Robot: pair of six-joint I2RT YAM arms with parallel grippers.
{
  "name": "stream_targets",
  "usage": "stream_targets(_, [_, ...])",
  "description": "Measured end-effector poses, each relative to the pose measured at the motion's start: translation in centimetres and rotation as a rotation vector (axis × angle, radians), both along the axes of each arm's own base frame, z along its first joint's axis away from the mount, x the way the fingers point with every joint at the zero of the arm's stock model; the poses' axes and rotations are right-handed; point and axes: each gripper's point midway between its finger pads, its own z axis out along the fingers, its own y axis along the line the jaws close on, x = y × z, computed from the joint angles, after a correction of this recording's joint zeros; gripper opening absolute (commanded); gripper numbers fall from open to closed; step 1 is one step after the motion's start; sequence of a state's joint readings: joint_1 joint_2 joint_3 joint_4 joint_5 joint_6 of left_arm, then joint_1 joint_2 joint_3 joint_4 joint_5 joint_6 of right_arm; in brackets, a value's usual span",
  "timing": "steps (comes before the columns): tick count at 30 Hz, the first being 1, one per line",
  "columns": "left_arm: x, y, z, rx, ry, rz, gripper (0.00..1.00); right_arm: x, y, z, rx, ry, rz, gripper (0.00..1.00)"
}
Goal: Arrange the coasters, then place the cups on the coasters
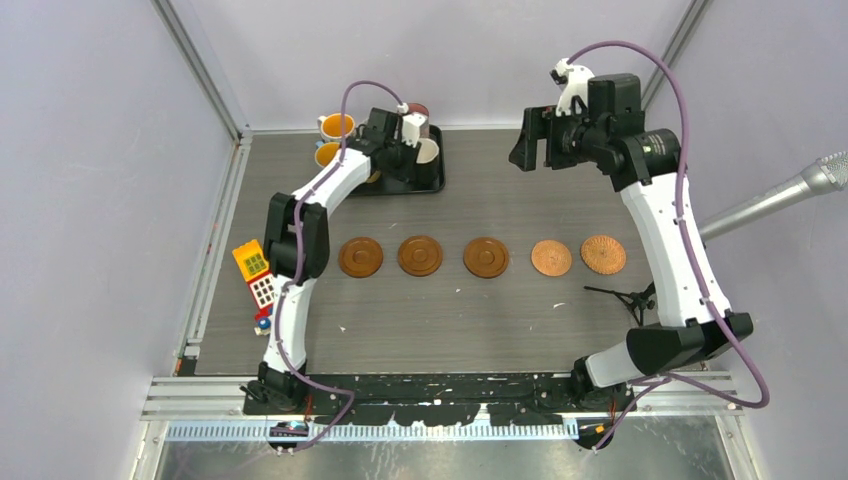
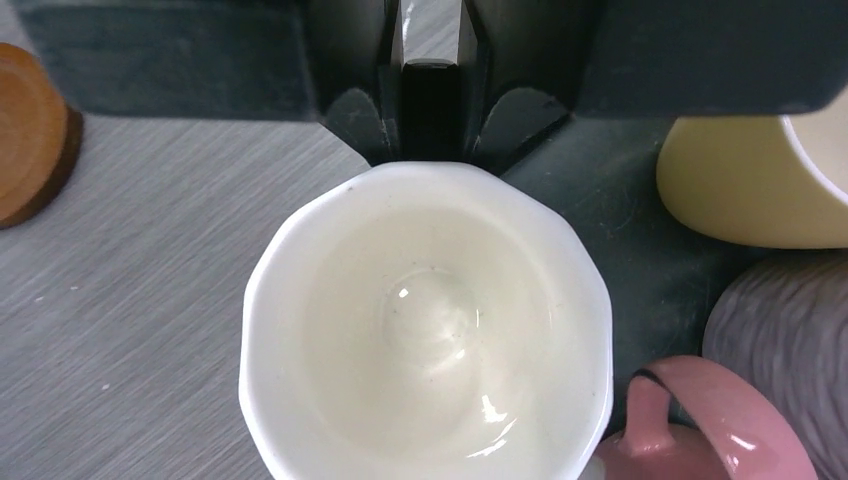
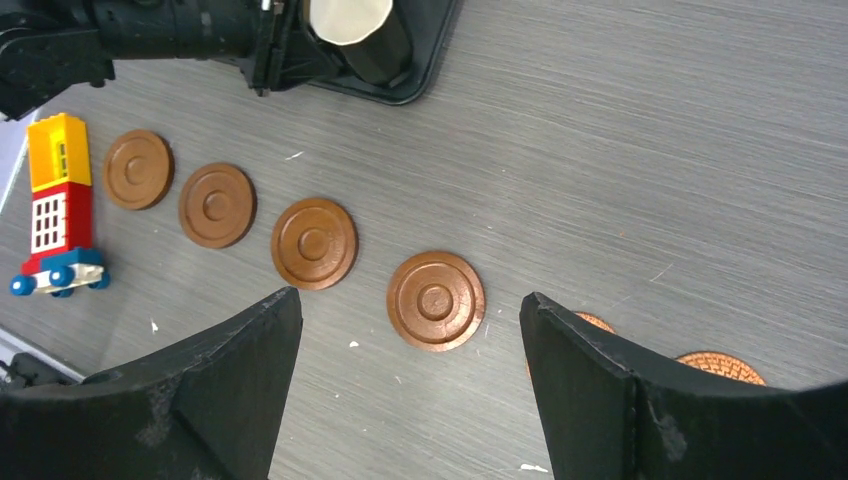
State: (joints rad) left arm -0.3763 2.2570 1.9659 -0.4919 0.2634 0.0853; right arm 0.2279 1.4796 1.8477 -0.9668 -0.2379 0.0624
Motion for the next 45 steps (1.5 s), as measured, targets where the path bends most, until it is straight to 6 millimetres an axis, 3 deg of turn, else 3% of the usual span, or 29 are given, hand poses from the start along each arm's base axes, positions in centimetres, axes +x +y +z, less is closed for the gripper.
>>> stream_targets(6, [-2.2, -3.7, 3.7, -0.019, -0.047, -0.02, 0.0, -2.0, -0.7, 3.5, 0.007, -0.091, -0.005, 0.85])
stream_targets(11, [-5.8, -10.2, 6.7, -0.053, -0.089, -0.086, 0.0, -4.1, -1.8, 7.4, 0.028, -0.211, -0.041, 0.85])
stream_targets(19, [-11.5, -20.8, 9.2, -0.083, -0.163, -0.187, 0.0, -9.1, -3.6, 13.0, 0.101, -0.384, -0.11, 0.85])
stream_targets(23, [-13.9, -25.9, 8.5, -0.098, -0.18, -0.232, 0.0, -10.3, -4.3, 14.1, 0.115, -0.419, -0.13, 0.85])
stream_targets(27, [-17.0, -30.3, 6.4, -0.106, -0.17, -0.291, 0.0, -11.0, -5.1, 14.7, 0.123, -0.44, -0.166, 0.85])
stream_targets(31, [-20.2, -32.8, 3.6, -0.08, -0.15, -0.348, 0.0, -11.1, -5.5, 15.0, 0.13, -0.443, -0.19, 0.85])
stream_targets(35, [-22.2, -35.6, 2.2, -0.099, -0.16, -0.396, 0.0, -11.2, -5.7, 14.9, 0.139, -0.437, -0.205, 0.85])
stream_targets(40, [-23.3, -37.1, 1.2, -0.11, -0.17, -0.421, 0.0, -11.2, -5.8, 14.8, 0.145, -0.429, -0.213, 0.85])
stream_targets(45, [-23.2, -37.8, 0.7, -0.113, -0.198, -0.428, 0.0, -11.2, -5.9, 14.8, 0.154, -0.425, -0.221, 0.85])
